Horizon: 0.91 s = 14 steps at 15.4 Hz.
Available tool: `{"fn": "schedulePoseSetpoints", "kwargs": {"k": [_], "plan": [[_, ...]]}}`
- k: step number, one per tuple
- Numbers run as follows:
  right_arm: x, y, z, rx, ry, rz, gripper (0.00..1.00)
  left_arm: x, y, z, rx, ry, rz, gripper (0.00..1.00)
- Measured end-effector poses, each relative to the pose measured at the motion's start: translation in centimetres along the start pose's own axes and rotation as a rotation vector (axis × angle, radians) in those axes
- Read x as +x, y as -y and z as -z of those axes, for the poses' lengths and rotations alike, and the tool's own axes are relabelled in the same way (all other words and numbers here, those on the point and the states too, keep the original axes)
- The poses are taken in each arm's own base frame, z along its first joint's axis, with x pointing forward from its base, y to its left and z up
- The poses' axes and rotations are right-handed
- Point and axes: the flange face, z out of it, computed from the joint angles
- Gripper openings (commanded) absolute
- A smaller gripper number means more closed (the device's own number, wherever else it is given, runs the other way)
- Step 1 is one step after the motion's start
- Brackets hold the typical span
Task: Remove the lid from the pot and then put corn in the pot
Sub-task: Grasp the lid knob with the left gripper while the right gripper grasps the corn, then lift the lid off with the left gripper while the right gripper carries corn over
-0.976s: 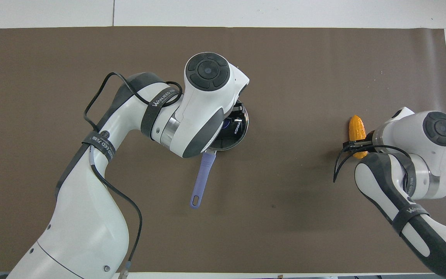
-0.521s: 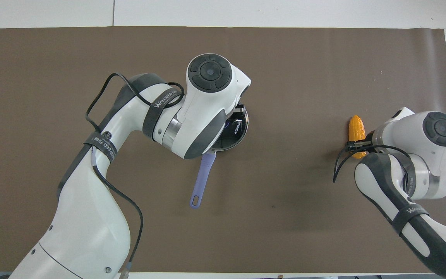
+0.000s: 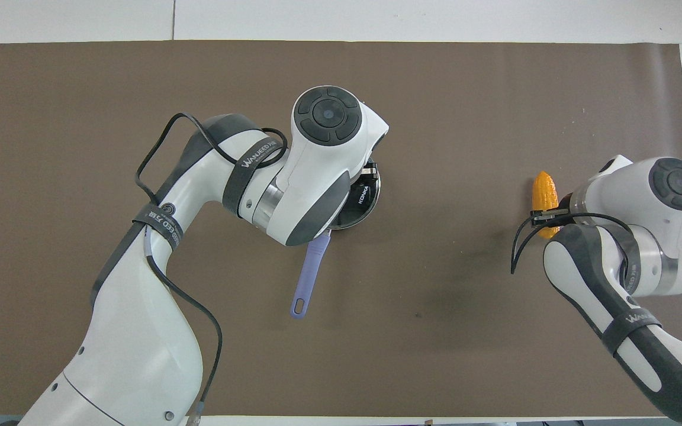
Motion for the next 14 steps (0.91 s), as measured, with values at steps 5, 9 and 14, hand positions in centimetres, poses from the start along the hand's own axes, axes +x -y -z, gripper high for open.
{"fn": "schedulePoseSetpoints", "kwargs": {"k": [5,9,14], "plan": [[0.8,1.1,1.4,-0.002,0.019,0.022,0.0,0.0,0.0,0.2,-0.001,-0.001,0.0,0.04],[1.2,1.1,2.6,-0.002,0.064,0.022,0.0,0.0,0.0,3.5,-0.024,0.002,0.009,0.02],[1.9,2.5,4.1,-0.004,0.077,0.046,0.0,0.2,5.2,10.8,-0.009,0.015,0.049,0.02]]}}
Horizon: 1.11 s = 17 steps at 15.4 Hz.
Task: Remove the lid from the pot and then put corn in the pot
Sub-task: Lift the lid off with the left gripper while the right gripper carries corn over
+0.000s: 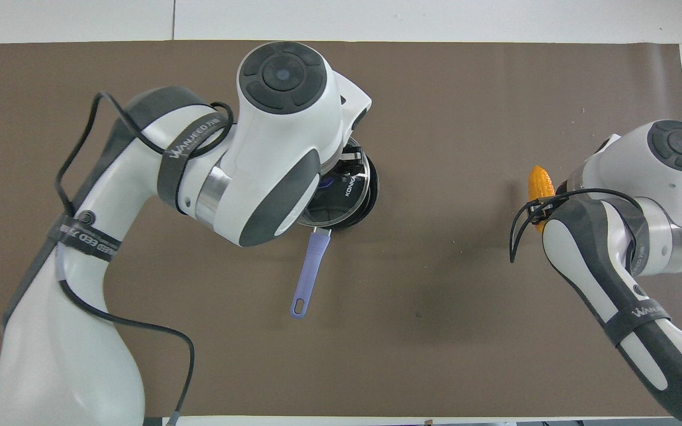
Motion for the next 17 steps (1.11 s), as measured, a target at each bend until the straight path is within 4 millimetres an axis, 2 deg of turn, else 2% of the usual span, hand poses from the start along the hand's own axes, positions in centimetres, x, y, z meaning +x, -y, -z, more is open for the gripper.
{"fn": "schedulePoseSetpoints", "kwargs": {"k": [2,5,8,10,11,13,15,17], "plan": [[1.1,3.3,2.2,0.006,-0.039,0.049,0.0,1.8,4.7,2.0,0.007,0.008,0.009,0.02],[2.6,12.1,6.6,0.041,-0.101,0.061,0.0,5.0,13.4,4.1,0.01,0.016,-0.001,0.01],[3.4,19.8,10.0,0.06,-0.155,0.043,0.0,8.3,24.7,2.9,0.011,0.053,-0.052,0.0],[3.8,24.3,11.1,0.066,-0.153,0.025,0.0,9.2,32.0,1.1,0.002,0.066,-0.084,0.0],[4.2,26.5,11.1,0.062,-0.142,0.011,0.0,9.2,34.8,0.0,-0.003,0.061,-0.094,0.0],[5.0,31.6,9.4,0.053,-0.132,-0.006,0.0,8.7,38.6,-2.7,-0.008,0.052,-0.119,0.0],[5.7,36.0,6.1,0.05,-0.143,-0.014,0.0,8.2,40.8,-5.8,-0.01,0.045,-0.135,0.0],[6.2,37.6,3.5,0.044,-0.141,-0.016,0.0,7.6,42.0,-8.5,-0.009,0.024,-0.149,0.0]]}}
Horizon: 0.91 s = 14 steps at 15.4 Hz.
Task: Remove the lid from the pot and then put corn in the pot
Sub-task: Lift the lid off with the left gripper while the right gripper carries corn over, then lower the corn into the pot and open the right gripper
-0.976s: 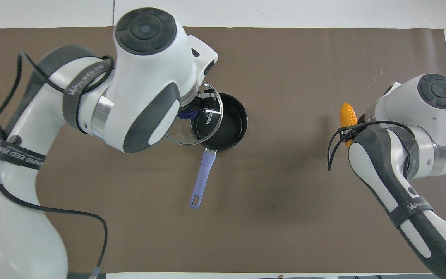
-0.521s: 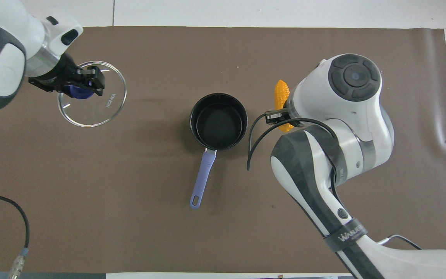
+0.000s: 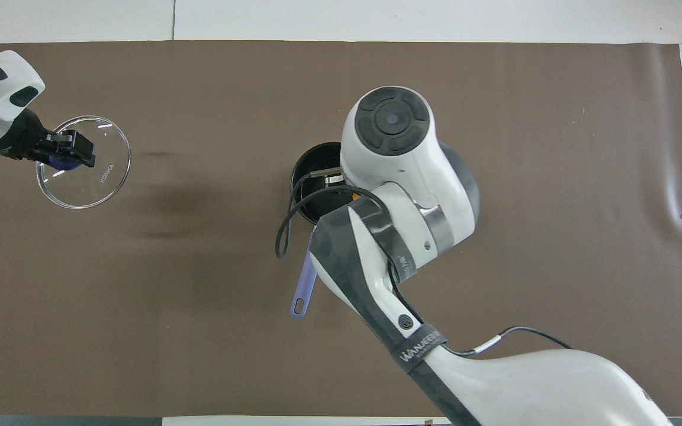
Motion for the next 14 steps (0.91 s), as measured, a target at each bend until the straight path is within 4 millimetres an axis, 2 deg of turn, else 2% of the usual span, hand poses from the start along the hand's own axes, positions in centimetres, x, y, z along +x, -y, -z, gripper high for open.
{"fn": "schedulePoseSetpoints", "kwargs": {"k": [4,13,14], "plan": [[0.0,-0.2,-0.7,-0.007,0.015,-0.004,0.0,-1.3,0.2,-4.0,0.006,-0.024,-0.011,0.0],[-0.7,0.0,-1.7,-0.014,0.04,-0.047,0.0,-3.2,0.5,-8.5,0.006,-0.019,0.0,0.0],[-0.7,0.0,-1.8,-0.016,0.042,-0.048,0.18,-3.3,0.5,-8.7,0.006,-0.019,0.0,0.0]]}}
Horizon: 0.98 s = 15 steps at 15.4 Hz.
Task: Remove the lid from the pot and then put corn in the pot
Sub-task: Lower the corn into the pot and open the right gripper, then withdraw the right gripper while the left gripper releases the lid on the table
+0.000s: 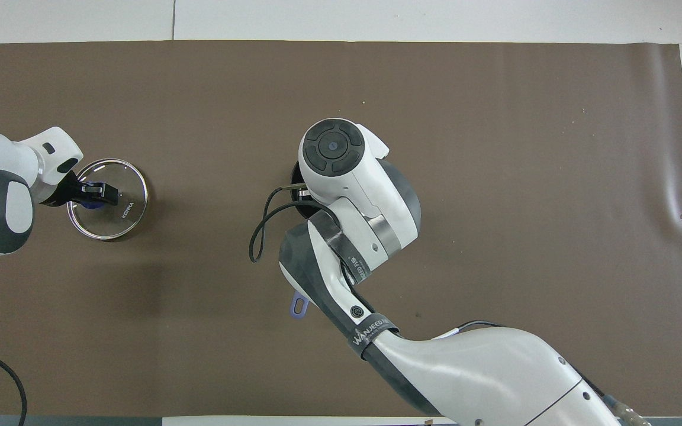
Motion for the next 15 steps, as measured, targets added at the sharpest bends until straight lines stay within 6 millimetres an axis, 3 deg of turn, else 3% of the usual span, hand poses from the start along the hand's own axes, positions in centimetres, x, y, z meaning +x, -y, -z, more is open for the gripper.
{"fn": "schedulePoseSetpoints", "kwargs": {"k": [1,3,4,5,6,8,10,13,15], "plan": [[0.0,-0.1,0.0,0.0,0.0,-0.001,0.99,0.0,0.0,-0.1,0.0,0.001,0.0,0.01],[0.1,-0.1,0.0,0.0,0.0,-0.002,1.0,-0.1,-0.1,-0.1,0.0,0.001,-0.001,0.2],[0.1,-0.1,0.1,0.001,-0.002,-0.002,1.0,-0.1,-0.1,-0.2,0.001,-0.004,-0.002,0.46],[0.3,-0.2,0.5,0.003,-0.008,-0.004,1.0,-0.1,-0.1,-0.4,0.002,-0.009,-0.004,0.79],[0.6,-0.5,1.1,0.007,-0.018,-0.009,1.0,-0.2,-0.1,-0.5,0.002,-0.011,-0.005,1.0],[1.8,-2.3,3.1,0.006,-0.038,-0.035,1.0,-0.2,-0.2,-0.5,0.003,-0.015,-0.008,1.0],[3.3,-6.2,6.6,-0.019,-0.064,-0.066,1.0,-0.2,-0.3,-0.3,0.003,-0.019,-0.01,1.0],[4.6,-16.4,13.7,-0.037,-0.047,-0.037,1.0,0.1,-0.5,0.8,0.007,-0.038,-0.014,1.0],[3.9,-24.0,18.7,-0.035,-0.03,-0.025,1.0,0.6,-0.9,3.0,0.006,-0.041,-0.022,1.0]]}}
